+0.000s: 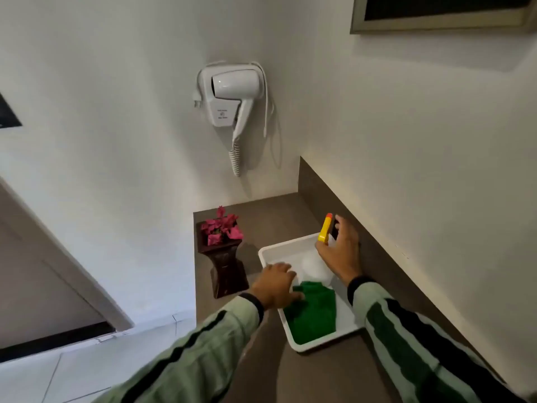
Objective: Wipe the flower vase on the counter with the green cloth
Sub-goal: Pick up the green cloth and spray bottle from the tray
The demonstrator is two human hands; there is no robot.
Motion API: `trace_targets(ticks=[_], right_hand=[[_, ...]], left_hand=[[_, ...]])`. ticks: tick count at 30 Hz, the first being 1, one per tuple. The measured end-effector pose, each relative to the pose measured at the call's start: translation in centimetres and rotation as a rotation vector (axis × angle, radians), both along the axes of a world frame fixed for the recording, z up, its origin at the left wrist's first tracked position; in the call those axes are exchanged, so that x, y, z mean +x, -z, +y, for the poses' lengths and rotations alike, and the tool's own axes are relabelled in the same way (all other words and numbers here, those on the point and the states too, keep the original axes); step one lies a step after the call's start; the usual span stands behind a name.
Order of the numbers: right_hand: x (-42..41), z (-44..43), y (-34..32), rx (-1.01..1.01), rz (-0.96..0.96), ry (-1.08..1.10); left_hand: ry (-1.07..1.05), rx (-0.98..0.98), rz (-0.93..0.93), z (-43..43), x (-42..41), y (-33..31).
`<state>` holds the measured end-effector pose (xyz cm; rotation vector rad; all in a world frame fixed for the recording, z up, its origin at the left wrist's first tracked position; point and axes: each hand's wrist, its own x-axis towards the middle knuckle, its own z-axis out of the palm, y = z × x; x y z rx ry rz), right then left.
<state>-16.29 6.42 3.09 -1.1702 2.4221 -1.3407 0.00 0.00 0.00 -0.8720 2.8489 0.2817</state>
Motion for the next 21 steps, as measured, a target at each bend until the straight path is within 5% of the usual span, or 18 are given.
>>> trace_targets(ticks=[7,16,21], right_hand=[[-2.6,-1.9,5.5,0.234,-0.285,-0.023],[-3.0,-6.0,7.0,0.141,-0.185,0.028],[-3.2,-5.0,5.9,-0.007,-0.105,-0.113]], left_hand=[[-0.158,0.485,-0.039,-0.3,-3.5,5.3],[-0.243,0.564,-0.087,-0.7,-6.0,7.3],[-0.225,0.636,0.047,-0.8,-5.2,5.9]])
